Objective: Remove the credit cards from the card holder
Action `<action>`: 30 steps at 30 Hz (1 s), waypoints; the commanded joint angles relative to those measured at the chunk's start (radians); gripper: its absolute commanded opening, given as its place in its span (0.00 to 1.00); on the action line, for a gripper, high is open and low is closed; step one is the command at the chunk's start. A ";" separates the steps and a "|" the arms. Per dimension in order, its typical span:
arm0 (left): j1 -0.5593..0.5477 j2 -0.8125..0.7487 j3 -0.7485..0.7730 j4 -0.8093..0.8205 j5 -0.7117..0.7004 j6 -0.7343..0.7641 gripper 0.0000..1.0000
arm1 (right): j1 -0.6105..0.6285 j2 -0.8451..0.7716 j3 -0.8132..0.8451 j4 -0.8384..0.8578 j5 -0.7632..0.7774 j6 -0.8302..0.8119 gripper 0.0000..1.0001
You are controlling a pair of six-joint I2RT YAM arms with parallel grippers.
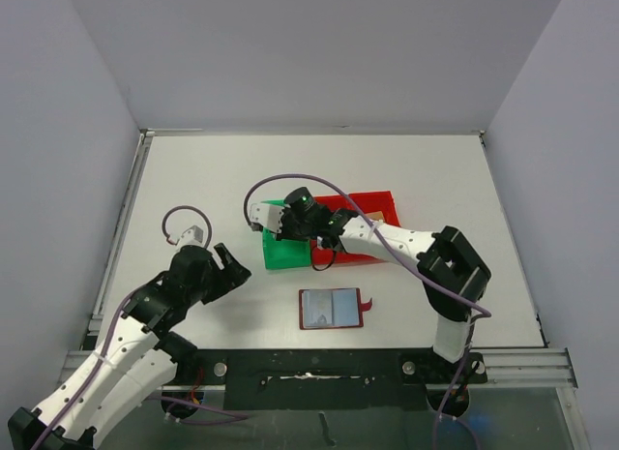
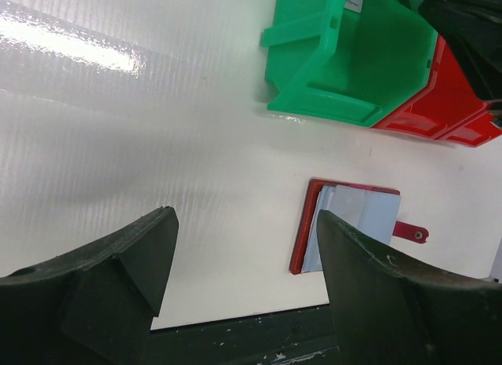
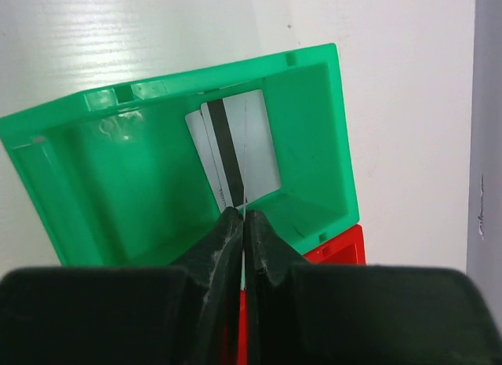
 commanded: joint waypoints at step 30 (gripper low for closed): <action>0.002 -0.091 0.061 -0.017 -0.032 -0.003 0.73 | -0.030 0.263 0.219 -0.037 0.104 -0.242 0.25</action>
